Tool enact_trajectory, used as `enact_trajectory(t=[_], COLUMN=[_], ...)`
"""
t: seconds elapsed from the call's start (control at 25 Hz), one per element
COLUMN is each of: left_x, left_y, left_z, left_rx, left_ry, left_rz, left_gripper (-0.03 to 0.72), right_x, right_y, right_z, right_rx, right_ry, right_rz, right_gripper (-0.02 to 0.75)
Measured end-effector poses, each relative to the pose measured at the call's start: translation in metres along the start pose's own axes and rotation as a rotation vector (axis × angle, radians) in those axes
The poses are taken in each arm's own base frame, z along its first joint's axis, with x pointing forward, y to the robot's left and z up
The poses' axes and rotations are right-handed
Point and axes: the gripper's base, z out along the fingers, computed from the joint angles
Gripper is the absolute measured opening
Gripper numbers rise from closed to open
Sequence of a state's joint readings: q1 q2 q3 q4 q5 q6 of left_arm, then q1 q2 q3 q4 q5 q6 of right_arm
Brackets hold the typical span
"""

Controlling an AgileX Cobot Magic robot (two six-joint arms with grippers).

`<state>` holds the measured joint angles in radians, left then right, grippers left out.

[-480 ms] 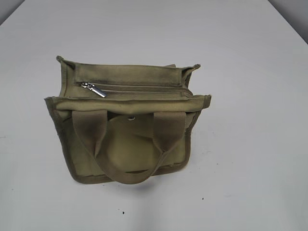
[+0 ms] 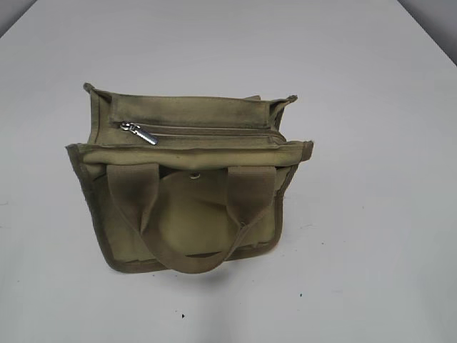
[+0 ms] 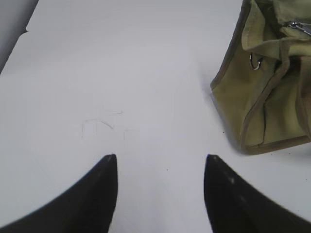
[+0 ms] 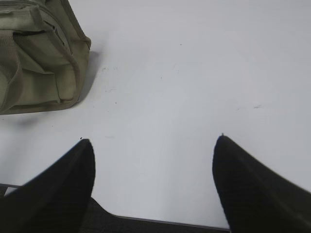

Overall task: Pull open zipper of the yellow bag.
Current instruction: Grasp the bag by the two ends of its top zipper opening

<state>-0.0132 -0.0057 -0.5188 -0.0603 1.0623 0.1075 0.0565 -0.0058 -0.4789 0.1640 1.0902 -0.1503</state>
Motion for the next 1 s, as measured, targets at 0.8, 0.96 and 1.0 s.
enact_trajectory(t=[0.8, 0.96, 1.0], left_x=[0.0, 0.0, 0.0], left_y=[0.0, 0.0, 0.0], left_z=[0.0, 0.0, 0.0], left_rx=[0.0, 0.0, 0.0], left_ry=[0.0, 0.0, 0.0], left_rz=[0.0, 0.0, 0.0], left_gripper=[0.435, 0.434, 0.432], right_x=[0.0, 0.0, 0.0], right_y=[0.0, 0.0, 0.0], right_z=[0.0, 0.0, 0.0], right_rx=[0.0, 0.0, 0.0], right_ry=[0.0, 0.0, 0.0], right_rz=[0.0, 0.001, 0.006], right_gripper=[0.582, 0.582, 0.582])
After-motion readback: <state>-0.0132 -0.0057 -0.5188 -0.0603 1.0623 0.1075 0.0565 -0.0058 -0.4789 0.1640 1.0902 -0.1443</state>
